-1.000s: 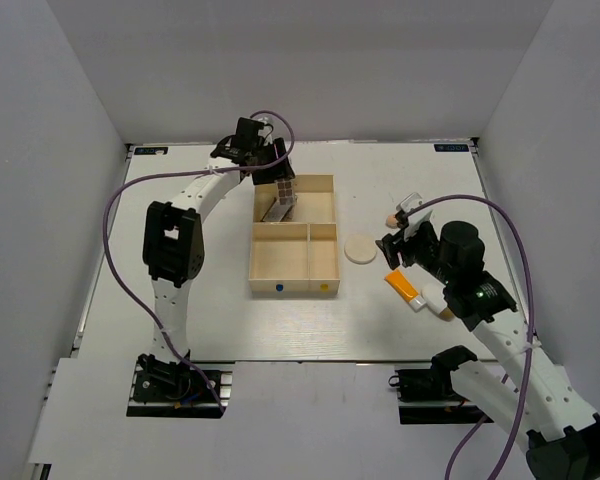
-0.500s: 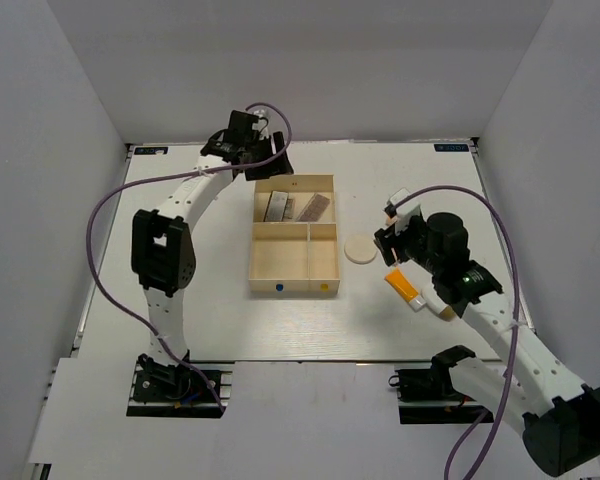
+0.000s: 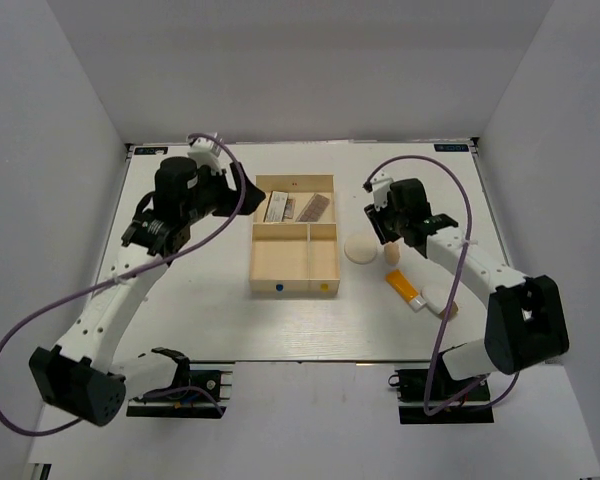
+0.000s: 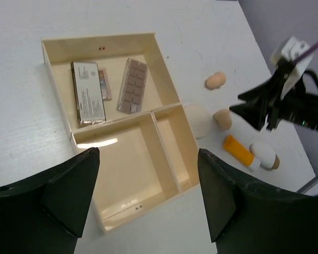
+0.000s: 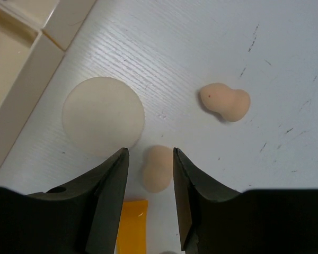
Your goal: Organize the makeup
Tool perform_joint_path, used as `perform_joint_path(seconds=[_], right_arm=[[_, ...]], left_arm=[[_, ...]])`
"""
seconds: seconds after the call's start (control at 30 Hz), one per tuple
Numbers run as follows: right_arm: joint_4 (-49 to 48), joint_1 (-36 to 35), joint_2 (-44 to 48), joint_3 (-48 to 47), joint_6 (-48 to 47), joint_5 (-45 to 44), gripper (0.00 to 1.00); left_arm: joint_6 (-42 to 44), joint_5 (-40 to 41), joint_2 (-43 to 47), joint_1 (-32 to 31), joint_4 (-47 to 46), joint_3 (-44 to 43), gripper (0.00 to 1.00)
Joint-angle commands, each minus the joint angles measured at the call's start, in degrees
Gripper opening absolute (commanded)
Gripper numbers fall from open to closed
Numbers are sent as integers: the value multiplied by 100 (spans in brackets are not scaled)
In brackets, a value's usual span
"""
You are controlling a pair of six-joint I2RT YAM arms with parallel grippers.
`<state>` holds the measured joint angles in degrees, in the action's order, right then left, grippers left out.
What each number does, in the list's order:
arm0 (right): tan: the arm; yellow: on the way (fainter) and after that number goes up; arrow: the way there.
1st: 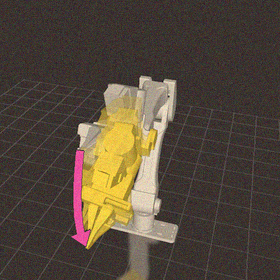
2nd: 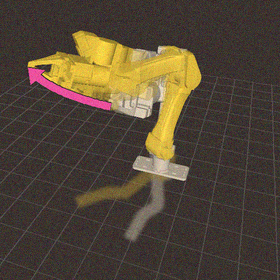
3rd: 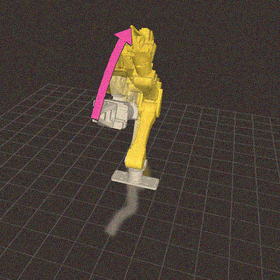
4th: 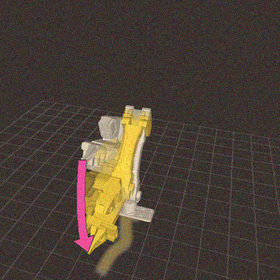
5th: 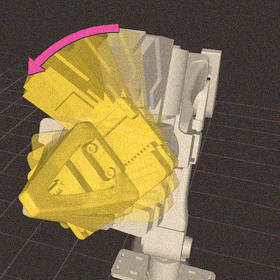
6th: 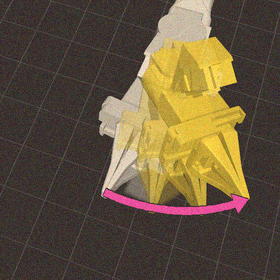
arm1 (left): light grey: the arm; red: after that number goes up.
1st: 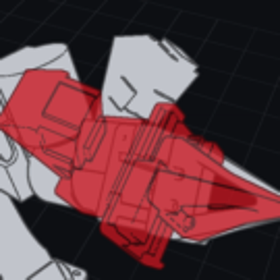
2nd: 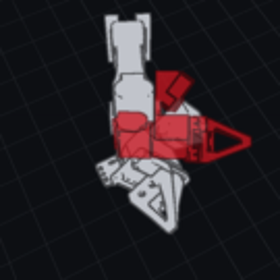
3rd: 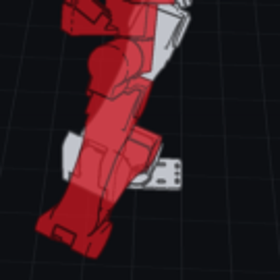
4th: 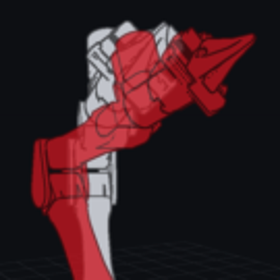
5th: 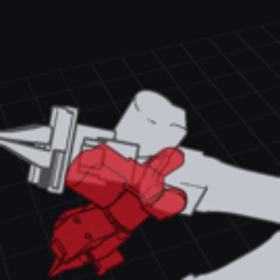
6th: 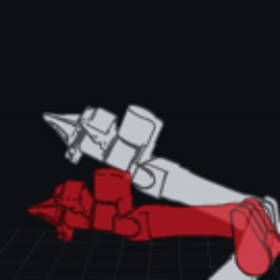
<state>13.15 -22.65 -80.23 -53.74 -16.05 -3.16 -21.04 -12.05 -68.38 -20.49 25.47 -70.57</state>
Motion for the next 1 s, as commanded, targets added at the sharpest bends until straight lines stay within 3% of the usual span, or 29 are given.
perform_joint_path(seconds=[0.0,0.27,0.77,0.97], right_arm=[[345,138,-299,-558,199,-150,46],[311,376,-722,-392,269,-291,55],[935,631,-1285,-594,199,114,54],[1093,710,-1470,-656,155,263,49]], left_arm=[[109,1,447,-34,-428,665,84],[153,247,1617,-210,-789,1642,84],[109,-174,1916,-262,-825,1906,86],[117,-192,1872,-262,-833,1906,87]])
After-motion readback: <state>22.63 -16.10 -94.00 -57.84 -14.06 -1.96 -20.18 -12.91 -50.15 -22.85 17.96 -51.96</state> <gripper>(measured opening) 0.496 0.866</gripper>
